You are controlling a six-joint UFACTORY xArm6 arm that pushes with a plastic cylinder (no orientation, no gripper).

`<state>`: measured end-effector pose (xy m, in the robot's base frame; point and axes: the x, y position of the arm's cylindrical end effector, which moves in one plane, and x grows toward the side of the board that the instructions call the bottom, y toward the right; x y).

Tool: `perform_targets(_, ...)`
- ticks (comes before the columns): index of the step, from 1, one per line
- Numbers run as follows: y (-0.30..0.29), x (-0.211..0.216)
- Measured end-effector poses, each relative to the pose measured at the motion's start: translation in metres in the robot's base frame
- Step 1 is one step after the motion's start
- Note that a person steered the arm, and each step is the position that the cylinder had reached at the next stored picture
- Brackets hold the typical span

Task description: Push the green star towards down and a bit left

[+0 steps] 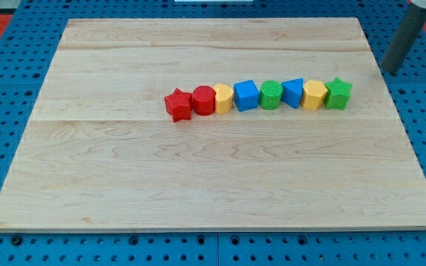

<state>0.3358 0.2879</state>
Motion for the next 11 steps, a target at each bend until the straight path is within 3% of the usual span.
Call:
perform_targets(3,-0.112,0.04)
perform_targets(8,-0.111,0.129)
perform_targets(9,-0.075,0.116)
perform_targets(10,-0.045,0.147)
perform_targets(11,-0.085,0.162)
